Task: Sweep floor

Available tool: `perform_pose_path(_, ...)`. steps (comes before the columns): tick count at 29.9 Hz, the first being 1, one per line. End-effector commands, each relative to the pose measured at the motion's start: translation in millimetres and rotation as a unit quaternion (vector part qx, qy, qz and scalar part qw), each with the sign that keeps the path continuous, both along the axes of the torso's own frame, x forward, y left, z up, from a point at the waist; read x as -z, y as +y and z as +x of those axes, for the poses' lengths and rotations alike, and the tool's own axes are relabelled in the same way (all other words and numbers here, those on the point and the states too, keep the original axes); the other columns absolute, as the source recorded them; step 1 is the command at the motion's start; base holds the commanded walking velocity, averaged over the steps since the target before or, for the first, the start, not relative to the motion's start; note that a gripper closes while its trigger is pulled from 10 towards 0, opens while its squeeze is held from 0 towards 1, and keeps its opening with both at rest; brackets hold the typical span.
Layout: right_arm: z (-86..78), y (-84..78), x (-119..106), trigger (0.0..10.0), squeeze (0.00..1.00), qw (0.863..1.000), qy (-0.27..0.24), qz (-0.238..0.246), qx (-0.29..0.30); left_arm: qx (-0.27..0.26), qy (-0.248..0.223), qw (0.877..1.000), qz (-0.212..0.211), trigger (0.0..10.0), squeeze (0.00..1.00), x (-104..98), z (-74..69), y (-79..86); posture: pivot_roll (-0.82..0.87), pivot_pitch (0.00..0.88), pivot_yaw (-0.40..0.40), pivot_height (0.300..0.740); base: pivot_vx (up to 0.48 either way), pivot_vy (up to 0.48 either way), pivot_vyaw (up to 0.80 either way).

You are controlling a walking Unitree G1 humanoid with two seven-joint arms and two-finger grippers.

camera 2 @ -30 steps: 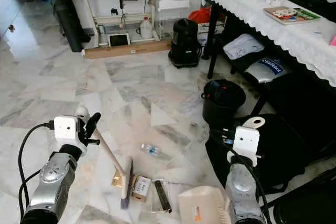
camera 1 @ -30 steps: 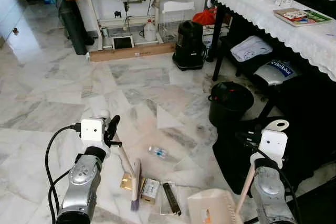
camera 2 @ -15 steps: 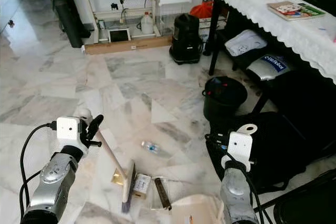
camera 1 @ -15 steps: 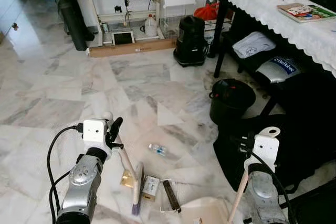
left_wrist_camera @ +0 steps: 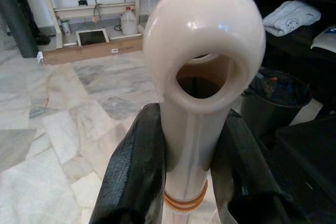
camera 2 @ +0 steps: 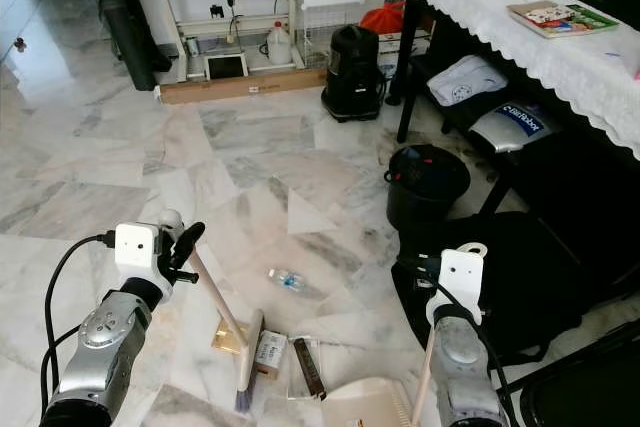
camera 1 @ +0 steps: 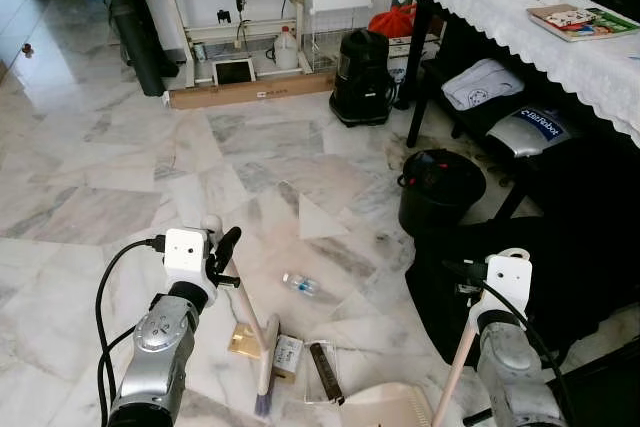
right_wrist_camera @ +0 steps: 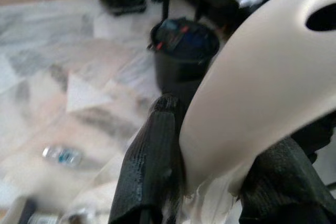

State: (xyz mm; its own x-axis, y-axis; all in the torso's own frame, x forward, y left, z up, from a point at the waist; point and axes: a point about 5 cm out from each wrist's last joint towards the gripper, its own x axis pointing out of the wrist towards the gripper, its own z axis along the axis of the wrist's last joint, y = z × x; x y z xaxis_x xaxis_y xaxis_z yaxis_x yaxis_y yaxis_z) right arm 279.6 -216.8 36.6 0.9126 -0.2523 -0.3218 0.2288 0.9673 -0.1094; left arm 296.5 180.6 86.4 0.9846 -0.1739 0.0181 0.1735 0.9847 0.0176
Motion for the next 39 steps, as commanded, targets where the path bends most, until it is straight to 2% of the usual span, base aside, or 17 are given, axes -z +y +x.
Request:
perform_pose_path(1,-6.4,4.1,10.8,10.0,0.0,0.997,0.067,0.035,-0.022,0.014,-0.01,1.0,-0.008,10.0,0.0,-7.4,3.1,-4.7,-0.18,0.062,0.006,0.74,0.0,0.0,0.0)
perform_pose_path(6,-8.2,10.4,10.0,10.0,0.0,0.992,0.1,0.05,-0.052,0.017,-0.008,1.0,-0.008,10.0,0.0,-7.1,3.4,-5.0,-0.18,0.06,0.006,0.74,0.0,0.0,0.0)
perform_pose_path(13,-14.6,12.9,11.6,10.0,0.0,0.98,0.173,0.054,-0.085,0.024,-0.003,1.0,-0.01,10.0,0.0,-6.0,4.0,-6.7,-0.19,0.057,0.006,0.74,0.0,0.0,0.0)
perform_pose_path(19,-15.0,12.8,7.4,10.0,0.0,0.979,0.178,0.046,-0.09,0.025,-0.003,1.0,-0.011,10.0,0.0,-5.7,3.9,-7.7,-0.19,0.057,0.006,0.74,0.0,0.0,0.0)
perform_pose_path(22,-10.3,6.5,-0.3,10.0,0.0,0.986,0.152,0.021,-0.067,0.025,-0.004,1.0,-0.011,10.0,0.0,-6.0,4.1,-8.0,-0.19,0.058,0.006,0.74,0.0,0.0,0.0)
perform_pose_path(23,-6.7,1.1,-6.1,10.0,0.0,0.991,0.122,0.008,-0.045,0.024,-0.006,1.0,-0.009,10.0,0.0,-6.5,4.3,-8.4,-0.19,0.057,0.006,0.74,0.0,0.0,0.0)
perform_pose_path(25,-4.3,-3.1,-11.8,10.0,0.0,0.995,0.096,-0.008,-0.029,0.024,-0.007,1.0,-0.009,10.0,0.0,-6.9,4.4,-8.7,-0.19,0.057,0.006,0.74,0.0,0.0,0.0)
perform_pose_path(27,-0.4,-9.8,-24.0,10.0,0.0,0.998,0.042,-0.051,-0.013,0.022,-0.011,1.0,-0.007,10.0,0.0,-7.9,4.8,-8.2,-0.18,0.057,0.007,0.74,0.0,0.0,0.0)
perform_pose_path(31,0.7,-15.1,-31.9,10.0,0.0,0.998,-0.007,-0.048,0.027,0.021,-0.015,1.0,-0.003,10.0,0.0,-9.3,5.3,-8.2,-0.18,0.057,0.007,0.74,0.0,0.0,0.0)
perform_pose_path(39,1.5,-14.2,-37.9,10.0,0.0,0.995,-0.072,-0.041,0.051,0.022,-0.019,1.0,0.001,10.0,0.0,-10.6,5.3,-7.8,-0.17,0.059,0.009,0.74,0.0,0.0,0.0)
